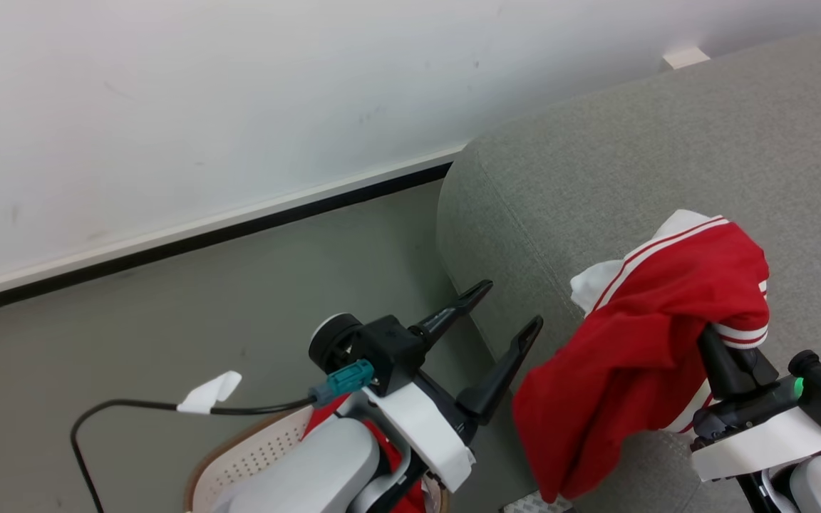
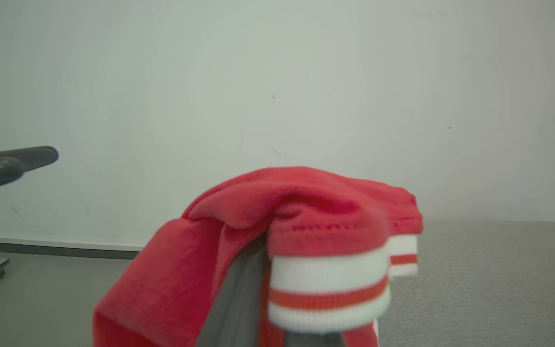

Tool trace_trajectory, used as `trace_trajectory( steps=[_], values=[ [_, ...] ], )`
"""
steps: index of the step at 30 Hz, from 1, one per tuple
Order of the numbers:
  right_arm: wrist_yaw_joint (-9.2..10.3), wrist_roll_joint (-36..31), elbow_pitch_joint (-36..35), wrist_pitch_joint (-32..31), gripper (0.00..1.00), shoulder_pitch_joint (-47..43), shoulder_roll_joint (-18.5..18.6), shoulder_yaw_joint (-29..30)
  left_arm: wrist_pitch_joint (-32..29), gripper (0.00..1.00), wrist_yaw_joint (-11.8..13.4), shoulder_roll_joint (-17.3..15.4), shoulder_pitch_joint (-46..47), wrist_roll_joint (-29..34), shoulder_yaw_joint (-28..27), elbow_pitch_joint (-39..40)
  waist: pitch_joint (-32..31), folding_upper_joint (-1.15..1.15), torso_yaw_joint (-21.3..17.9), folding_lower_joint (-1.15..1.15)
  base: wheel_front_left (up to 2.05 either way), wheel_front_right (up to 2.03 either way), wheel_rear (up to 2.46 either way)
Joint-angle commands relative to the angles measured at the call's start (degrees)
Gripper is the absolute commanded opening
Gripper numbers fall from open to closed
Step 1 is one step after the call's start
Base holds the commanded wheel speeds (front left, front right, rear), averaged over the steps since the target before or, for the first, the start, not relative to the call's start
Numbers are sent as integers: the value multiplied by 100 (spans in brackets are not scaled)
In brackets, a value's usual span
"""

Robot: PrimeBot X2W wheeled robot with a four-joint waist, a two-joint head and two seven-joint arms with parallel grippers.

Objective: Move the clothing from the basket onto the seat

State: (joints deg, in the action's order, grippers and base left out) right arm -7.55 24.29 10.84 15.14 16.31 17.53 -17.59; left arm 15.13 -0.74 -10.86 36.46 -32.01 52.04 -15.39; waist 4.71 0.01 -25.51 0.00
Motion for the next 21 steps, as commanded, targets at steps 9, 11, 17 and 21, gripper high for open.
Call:
trace_trajectory(
  steps=[9, 11, 17, 21],
  values=[
    [12, 127, -208, 0, 0, 775, 195, 248, 2, 100, -164, -77, 201, 400, -125, -93, 613, -1, 6, 0, 0, 0, 0],
    [12, 94, -97, 0, 0, 1128, 333, 369, -13, 100, -205, -91, 329, 479, -97, -152, 871, -1, 65, 0, 0, 0, 0],
    [12, 807, 289, -63, 0, 2378, 747, 717, -163, 100, -326, -139, 843, 612, -27, -202, 1804, -1, 330, 0, 0, 0, 0],
    [12, 1308, 580, -206, 0, 3253, 1227, 1057, -264, 100, -375, -212, 1142, 711, -22, -147, 2463, -1, 528, 0, 0, 0, 0]
  ],
)
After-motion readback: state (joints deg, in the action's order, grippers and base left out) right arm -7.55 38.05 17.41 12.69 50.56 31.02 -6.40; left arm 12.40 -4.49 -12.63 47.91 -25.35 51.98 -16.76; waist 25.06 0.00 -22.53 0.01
